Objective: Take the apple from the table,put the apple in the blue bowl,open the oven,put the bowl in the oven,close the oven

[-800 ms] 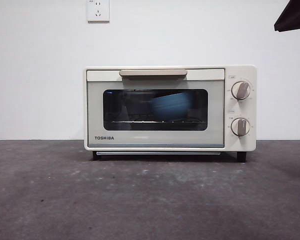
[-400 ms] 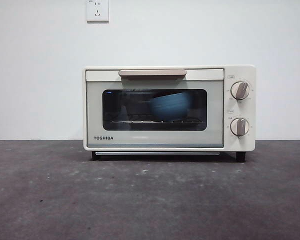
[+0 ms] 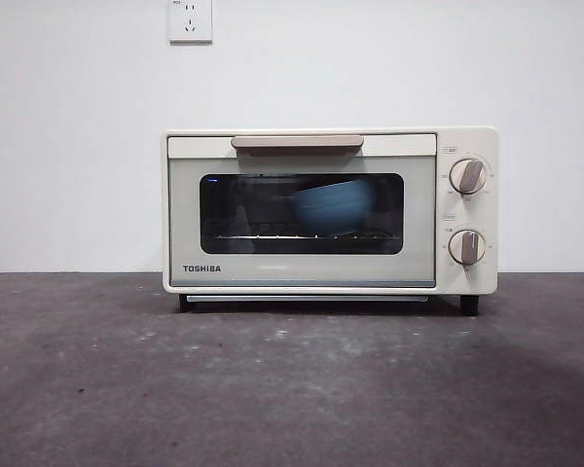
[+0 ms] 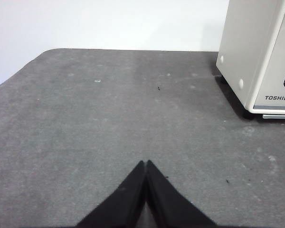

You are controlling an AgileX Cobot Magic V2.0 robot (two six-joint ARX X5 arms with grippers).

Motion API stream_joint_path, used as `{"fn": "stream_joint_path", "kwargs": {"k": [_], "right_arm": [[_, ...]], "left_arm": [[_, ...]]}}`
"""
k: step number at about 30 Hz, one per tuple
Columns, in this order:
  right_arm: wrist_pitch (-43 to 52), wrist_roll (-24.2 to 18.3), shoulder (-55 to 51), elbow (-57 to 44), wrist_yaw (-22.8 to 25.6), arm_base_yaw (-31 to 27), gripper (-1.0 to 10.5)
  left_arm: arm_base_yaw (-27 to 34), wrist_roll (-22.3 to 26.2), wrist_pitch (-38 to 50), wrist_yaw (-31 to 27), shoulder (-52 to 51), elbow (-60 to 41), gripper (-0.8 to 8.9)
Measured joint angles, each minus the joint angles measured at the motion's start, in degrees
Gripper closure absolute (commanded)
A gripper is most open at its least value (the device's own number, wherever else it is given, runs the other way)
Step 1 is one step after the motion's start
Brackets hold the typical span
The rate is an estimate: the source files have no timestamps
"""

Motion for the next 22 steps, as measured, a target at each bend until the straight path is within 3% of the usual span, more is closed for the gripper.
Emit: {"fn": "stream_joint_path", "kwargs": {"k": [6,15,22], "right_arm": [[-2.1,0.0,-3.9,-3.4,-0.1,-1.2,9.4],[-13.0,0.0,-5.0,-4.0,-0.1,-1.2,9.4],[-12.8,0.0,-5.0,-4.0,0.0,-1.2,9.4]], "left_arm": [[0.0,0.0,0.0,0.0,0.0,0.0,8.06],[0.0,0.0,0.0,0.0,0.0,0.0,8.06],[0.0,0.0,0.0,0.0,0.0,0.0,8.06]]}}
